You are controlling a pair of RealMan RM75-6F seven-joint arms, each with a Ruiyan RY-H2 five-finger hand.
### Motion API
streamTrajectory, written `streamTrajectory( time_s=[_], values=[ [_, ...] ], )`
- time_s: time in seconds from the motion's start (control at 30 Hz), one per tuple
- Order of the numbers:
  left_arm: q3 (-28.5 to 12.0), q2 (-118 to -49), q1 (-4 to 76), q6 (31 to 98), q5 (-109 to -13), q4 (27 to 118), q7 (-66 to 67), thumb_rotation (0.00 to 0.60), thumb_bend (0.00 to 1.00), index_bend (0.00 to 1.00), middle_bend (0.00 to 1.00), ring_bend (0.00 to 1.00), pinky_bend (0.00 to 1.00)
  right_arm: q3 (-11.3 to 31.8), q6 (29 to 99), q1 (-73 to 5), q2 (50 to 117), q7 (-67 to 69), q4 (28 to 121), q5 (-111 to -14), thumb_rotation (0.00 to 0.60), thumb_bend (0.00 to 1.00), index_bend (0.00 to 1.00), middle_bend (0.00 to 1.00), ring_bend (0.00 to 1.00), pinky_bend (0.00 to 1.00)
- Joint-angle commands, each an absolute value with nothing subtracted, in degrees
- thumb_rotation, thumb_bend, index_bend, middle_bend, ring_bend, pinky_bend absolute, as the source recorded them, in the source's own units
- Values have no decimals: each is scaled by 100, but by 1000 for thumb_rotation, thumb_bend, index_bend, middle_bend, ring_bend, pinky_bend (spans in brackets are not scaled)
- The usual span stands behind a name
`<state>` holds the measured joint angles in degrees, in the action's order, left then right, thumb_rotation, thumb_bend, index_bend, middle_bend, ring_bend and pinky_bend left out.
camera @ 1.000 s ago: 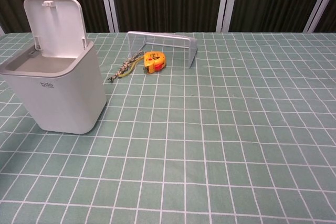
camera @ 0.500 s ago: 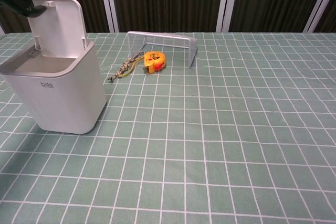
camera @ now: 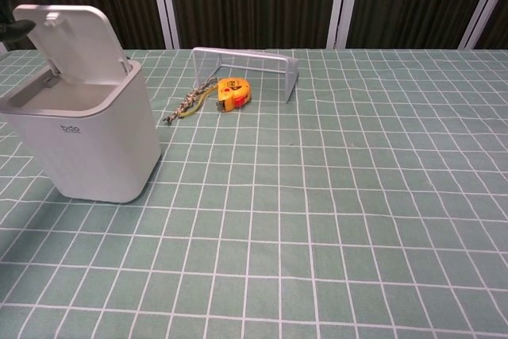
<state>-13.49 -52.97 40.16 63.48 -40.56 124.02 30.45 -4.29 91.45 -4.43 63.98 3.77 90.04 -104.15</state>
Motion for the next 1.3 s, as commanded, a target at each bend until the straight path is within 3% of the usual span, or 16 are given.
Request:
streamTrajectory(
  time_s=[0.03, 0.23, 0.57, 0.67, 0.73, 0.83, 0.87, 0.93, 0.97, 1.0, 1.03, 1.1, 1.2, 1.3],
  values=[
    [-1025, -5109, 3789, 6203, -4428, 12549, 2920, 600, 581, 322, 1000, 1000, 1000, -448, 9140, -441, 6406, 368, 9013, -10442, 600, 264, 0, 0, 0, 0],
    [-541, -5069, 3609, 5781, -4899, 12455, 2762, 600, 581, 323, 1000, 1000, 1000, -503, 9042, -459, 6443, 306, 9045, -10490, 600, 264, 0, 0, 0, 0],
    [-315, -5257, 3693, 5417, -4987, 12093, 2563, 600, 580, 304, 1000, 1000, 1000, -613, 8910, -491, 6424, 296, 9120, -10581, 600, 264, 0, 0, 0, 0],
    [-444, -5294, 3405, 5905, -5683, 12181, 2113, 600, 580, 255, 1000, 999, 1000, -594, 8923, -486, 6426, 290, 9132, -10551, 600, 265, 0, 0, 0, 0],
    [-461, -5312, 3015, 6534, -6646, 12221, 1670, 600, 579, 213, 979, 974, 1000, -580, 8917, -487, 6437, 269, 9128, -10531, 600, 265, 0, 0, 0, 0],
    [-247, -5370, 2351, 7666, -8287, 11985, 1147, 600, 571, 147, 808, 796, 980, -574, 8870, -494, 6454, 212, 9128, -10500, 600, 264, 0, 0, 0, 0],
    [-147, -5402, 2151, 8010, -8703, 11842, 1090, 600, 561, 139, 731, 708, 927, -576, 8847, -498, 6459, 196, 9131, -10490, 600, 264, 0, 0, 0, 0],
    [76, -5487, 1782, 8603, -9422, 11495, 1034, 600, 533, 133, 564, 506, 690, -583, 8799, -507, 6465, 163, 9141, -10474, 600, 264, 0, 0, 0, 0],
    [218, -5598, 1546, 8960, -9809, 11197, 1031, 600, 520, 132, 474, 397, 549, -589, 8767, -513, 6467, 143, 9151, -10464, 600, 264, 0, 0, 0, 0],
    [319, -5720, 1391, 9212, -10108, 10911, 985, 600, 501, 132, 335, 231, 338, -594, 8740, -518, 6469, 127, 9160, -10455, 600, 264, 0, 0, 0, 0],
    [404, -5896, 1244, 9486, -10403, 10554, 883, 600, 489, 133, 235, 129, 209, -597, 8712, -522, 6470, 109, 9170, -10441, 600, 264, 0, 0, 0, 0],
    [539, -6447, 837, 10113, -10720, 9610, 700, 600, 466, 138, 59, 7, 31, -591, 8657, -525, 6486, 33, 9197, -10393, 600, 264, 0, 0, 0, 0],
    [724, -7023, 317, 10461, -10479, 8558, 384, 600, 436, 141, 0, 0, 0, -582, 8591, -536, 6529, -61, 9198, -10356, 600, 264, 0, 0, 0, 0],
    [800, -6963, 191, 10082, -10005, 8359, 253, 600, 426, 128, 0, 0, 0, -534, 8542, -543, 6609, -207, 9174, -10282, 600, 264, 0, 0, 0, 0]
  ],
)
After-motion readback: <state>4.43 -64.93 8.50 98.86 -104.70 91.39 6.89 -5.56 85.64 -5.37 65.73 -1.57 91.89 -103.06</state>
